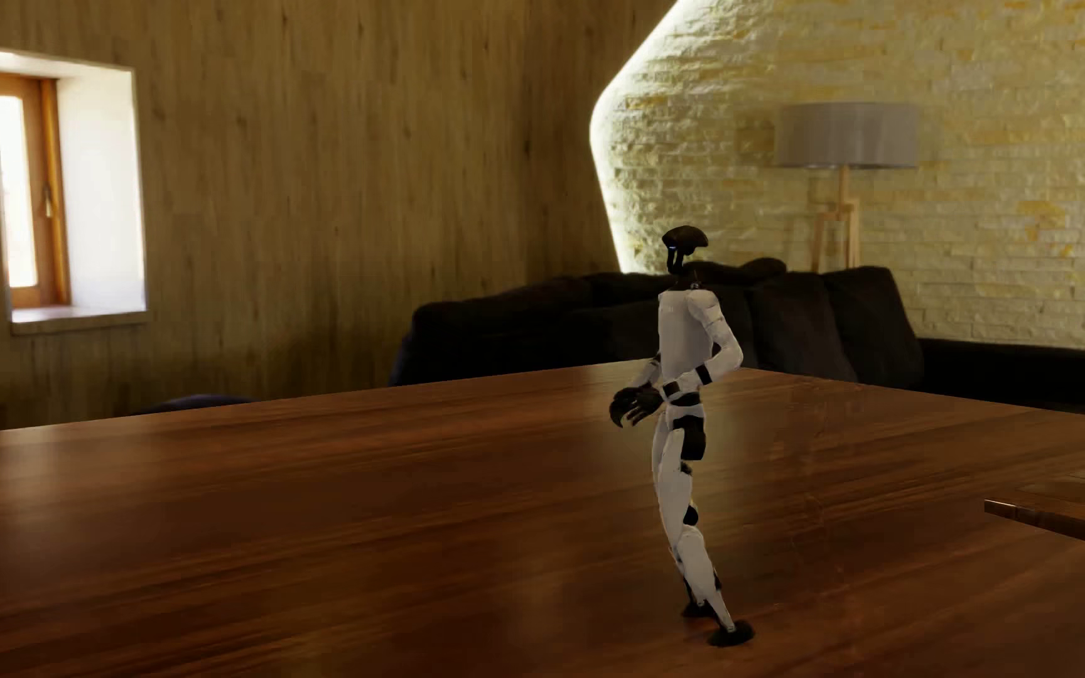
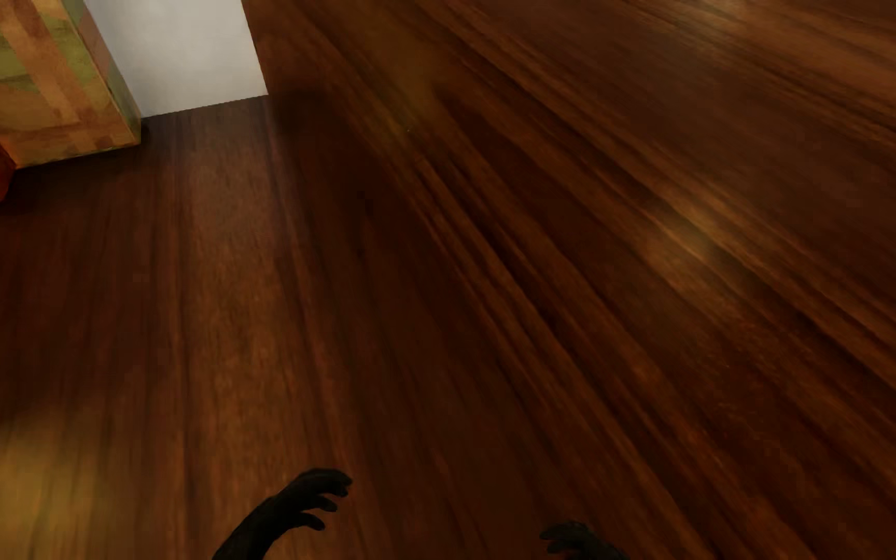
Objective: Reach out
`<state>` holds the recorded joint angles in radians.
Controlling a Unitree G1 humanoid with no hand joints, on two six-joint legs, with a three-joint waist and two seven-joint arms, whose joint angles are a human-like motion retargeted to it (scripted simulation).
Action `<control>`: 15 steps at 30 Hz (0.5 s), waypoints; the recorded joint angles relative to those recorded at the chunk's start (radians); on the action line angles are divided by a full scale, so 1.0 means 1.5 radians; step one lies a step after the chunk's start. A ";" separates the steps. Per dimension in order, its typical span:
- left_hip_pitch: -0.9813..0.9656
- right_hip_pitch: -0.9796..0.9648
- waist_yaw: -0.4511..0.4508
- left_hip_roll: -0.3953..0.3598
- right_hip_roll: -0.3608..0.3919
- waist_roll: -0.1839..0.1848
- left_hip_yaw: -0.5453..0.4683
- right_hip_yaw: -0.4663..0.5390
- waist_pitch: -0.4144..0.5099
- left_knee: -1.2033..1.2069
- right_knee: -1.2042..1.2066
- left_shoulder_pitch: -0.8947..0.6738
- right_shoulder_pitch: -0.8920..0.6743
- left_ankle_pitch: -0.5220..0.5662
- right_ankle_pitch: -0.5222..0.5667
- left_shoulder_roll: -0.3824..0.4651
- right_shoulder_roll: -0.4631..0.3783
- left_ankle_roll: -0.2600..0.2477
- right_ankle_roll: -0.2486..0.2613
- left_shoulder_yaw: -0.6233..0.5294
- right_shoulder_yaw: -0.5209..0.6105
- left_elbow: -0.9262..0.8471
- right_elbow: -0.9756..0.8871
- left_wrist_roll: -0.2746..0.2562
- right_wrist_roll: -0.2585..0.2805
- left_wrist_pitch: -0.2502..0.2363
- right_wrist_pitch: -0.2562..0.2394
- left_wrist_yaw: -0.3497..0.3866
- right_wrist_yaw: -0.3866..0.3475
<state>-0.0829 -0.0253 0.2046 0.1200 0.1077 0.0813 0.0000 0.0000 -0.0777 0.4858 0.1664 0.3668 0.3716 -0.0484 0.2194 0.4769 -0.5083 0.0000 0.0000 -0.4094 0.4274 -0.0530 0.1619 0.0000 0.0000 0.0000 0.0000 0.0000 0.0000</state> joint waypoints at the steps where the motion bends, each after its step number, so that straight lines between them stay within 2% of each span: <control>1: 0.000 0.001 0.012 0.002 0.001 0.002 0.000 0.000 -0.007 -0.003 0.000 0.011 0.005 0.006 0.002 -0.004 0.012 0.000 0.000 0.027 -0.002 -0.040 0.050 0.000 0.000 0.000 0.000 0.000 0.000; 3: 0.007 0.003 0.014 0.000 0.003 0.008 0.000 0.000 -0.018 -0.017 -0.007 -0.016 0.006 0.020 0.010 0.006 0.025 0.000 0.000 0.072 0.005 -0.111 0.147 0.000 0.000 0.000 0.000 0.000 0.000; 4: 0.012 0.004 -0.001 -0.002 0.003 0.011 0.000 0.000 -0.021 0.004 -0.007 -0.067 0.001 0.013 0.014 0.021 0.031 0.000 0.000 0.090 0.012 -0.128 0.191 0.000 0.000 0.000 0.000 0.000 0.000; 5: 0.017 0.003 -0.022 -0.004 0.003 0.015 0.000 0.000 -0.022 -0.175 -0.006 -0.138 -0.003 0.204 0.017 0.042 0.031 0.000 0.000 0.102 0.023 -0.131 0.222 0.000 0.000 0.000 0.000 0.000 0.000; 6: 0.025 0.004 -0.049 -0.006 0.003 0.020 0.000 0.000 -0.023 -0.179 -0.007 -0.221 -0.013 0.321 0.020 0.068 0.029 0.000 0.000 0.111 0.037 -0.118 0.252 0.000 0.000 0.000 0.000 0.000 0.000; 8: 0.047 0.007 -0.106 -0.009 0.003 0.038 0.000 0.000 -0.020 -0.193 -0.008 -0.420 -0.045 0.286 0.011 0.134 0.013 0.000 0.000 0.074 0.077 -0.031 0.316 0.000 0.000 0.000 0.000 0.000 0.000; 10: 0.067 0.006 -0.156 -0.012 0.003 0.066 0.000 0.000 -0.014 -0.208 -0.002 -0.636 -0.076 0.295 -0.017 0.190 -0.011 0.000 0.000 -0.017 0.105 0.122 0.369 0.000 0.000 0.000 0.000 0.000 0.000; 11: 0.078 0.006 -0.182 -0.013 0.004 0.080 0.000 0.000 -0.008 -0.217 -0.002 -0.742 -0.099 0.308 -0.027 0.215 -0.025 0.000 0.000 -0.086 0.134 0.220 0.400 0.000 0.000 0.000 0.000 0.000 0.000; 13: 0.101 0.005 -0.243 -0.018 0.006 0.113 0.000 0.000 0.005 -0.232 0.001 -0.935 -0.133 0.332 -0.045 0.242 -0.061 0.000 0.000 -0.262 0.174 0.475 0.435 0.000 0.000 0.000 0.000 0.000 0.000; 15: 0.117 0.000 -0.313 -0.026 0.006 0.139 0.000 0.000 0.017 -0.283 0.004 -1.055 -0.170 0.381 -0.060 0.252 -0.088 0.000 0.000 -0.440 0.214 0.729 0.467 0.000 0.000 0.000 0.000 0.000 0.000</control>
<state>0.0932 -0.0249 -0.2649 0.0814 0.1161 0.2901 0.0000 0.0000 -0.0517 0.0610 0.1718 -1.2158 0.1168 0.5234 0.1296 0.8541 -0.6410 0.0000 0.0000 -1.0699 0.7482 1.0404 0.8622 0.0000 0.0000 0.0000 0.0000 0.0000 0.0000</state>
